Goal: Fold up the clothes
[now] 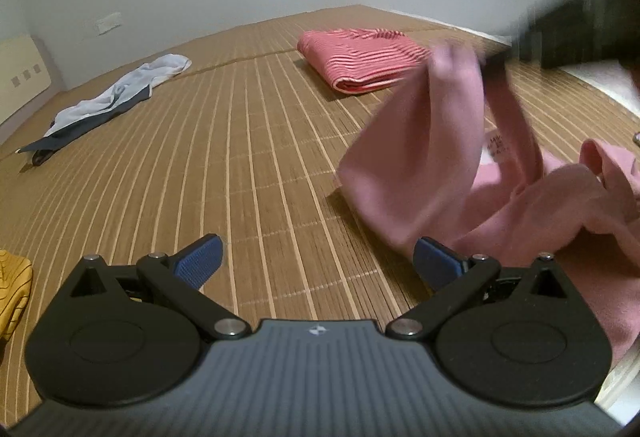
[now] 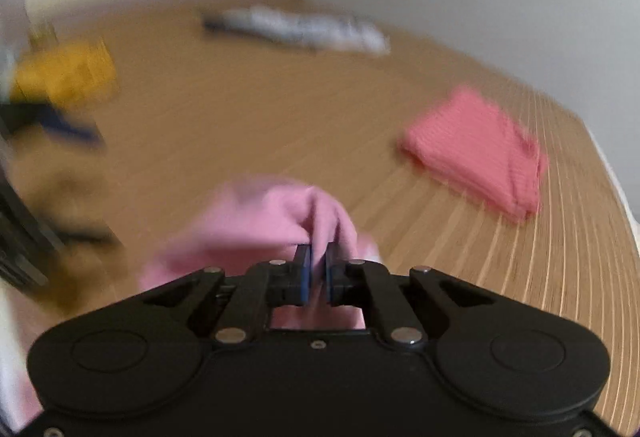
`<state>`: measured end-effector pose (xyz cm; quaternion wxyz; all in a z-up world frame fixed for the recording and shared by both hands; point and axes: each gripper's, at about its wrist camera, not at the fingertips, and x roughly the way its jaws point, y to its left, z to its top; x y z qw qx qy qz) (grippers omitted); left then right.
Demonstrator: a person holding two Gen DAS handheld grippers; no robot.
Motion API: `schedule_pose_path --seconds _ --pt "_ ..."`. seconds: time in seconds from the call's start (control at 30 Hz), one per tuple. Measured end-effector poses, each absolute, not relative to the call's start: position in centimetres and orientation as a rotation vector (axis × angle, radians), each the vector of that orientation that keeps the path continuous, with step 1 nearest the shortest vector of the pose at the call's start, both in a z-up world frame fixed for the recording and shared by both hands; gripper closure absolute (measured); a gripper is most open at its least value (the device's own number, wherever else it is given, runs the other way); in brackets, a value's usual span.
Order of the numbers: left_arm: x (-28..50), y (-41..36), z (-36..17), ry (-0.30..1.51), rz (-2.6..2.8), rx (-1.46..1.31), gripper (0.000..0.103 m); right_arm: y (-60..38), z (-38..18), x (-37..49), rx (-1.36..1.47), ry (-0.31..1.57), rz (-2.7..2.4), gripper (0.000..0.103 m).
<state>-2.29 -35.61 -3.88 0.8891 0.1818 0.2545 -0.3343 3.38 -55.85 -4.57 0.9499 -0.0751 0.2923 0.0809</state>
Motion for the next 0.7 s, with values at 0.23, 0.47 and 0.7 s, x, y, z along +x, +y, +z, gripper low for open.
schedule_pose_path --seconds 0.23,0.47,0.7 --pt "-2.6 -33.8 -3.6 0.526 -0.65 0.377 0.0 -50.2 5.4 6.2 -0.208 0.37 0.322 0.095" --pt "-1.5 -31.5 -3.8 0.577 -0.576 0.348 0.0 -39.8 5.1 14.6 -0.228 0.48 0.576 0.076" --pt "-0.7 -30.6 -3.9 0.619 -0.546 0.34 0.0 -40.5 2.6 15.5 -0.168 0.578 0.601 0.042"
